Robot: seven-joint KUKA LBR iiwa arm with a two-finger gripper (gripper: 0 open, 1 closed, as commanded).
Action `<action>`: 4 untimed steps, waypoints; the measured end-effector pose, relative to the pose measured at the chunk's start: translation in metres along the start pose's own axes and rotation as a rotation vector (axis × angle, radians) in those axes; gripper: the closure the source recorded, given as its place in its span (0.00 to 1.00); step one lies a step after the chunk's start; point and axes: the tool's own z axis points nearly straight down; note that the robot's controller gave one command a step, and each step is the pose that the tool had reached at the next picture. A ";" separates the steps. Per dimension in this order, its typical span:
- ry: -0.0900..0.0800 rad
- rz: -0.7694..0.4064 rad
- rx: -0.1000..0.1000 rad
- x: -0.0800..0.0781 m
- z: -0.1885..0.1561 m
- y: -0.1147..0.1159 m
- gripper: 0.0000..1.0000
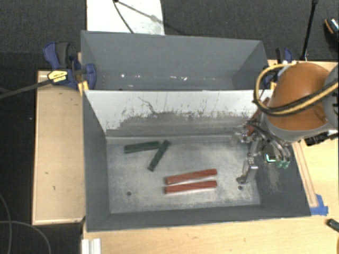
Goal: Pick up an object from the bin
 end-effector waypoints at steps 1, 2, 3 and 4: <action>0.000 -0.198 -0.002 0.010 0.108 0.083 0.00; -0.010 -0.397 0.001 -0.010 0.074 0.108 0.00; -0.004 -0.511 0.002 0.001 0.074 0.098 0.00; -0.002 -0.623 0.001 0.007 0.106 0.092 0.00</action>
Offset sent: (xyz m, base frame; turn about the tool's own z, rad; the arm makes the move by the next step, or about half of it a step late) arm -0.0087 0.0798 -0.1055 -0.1991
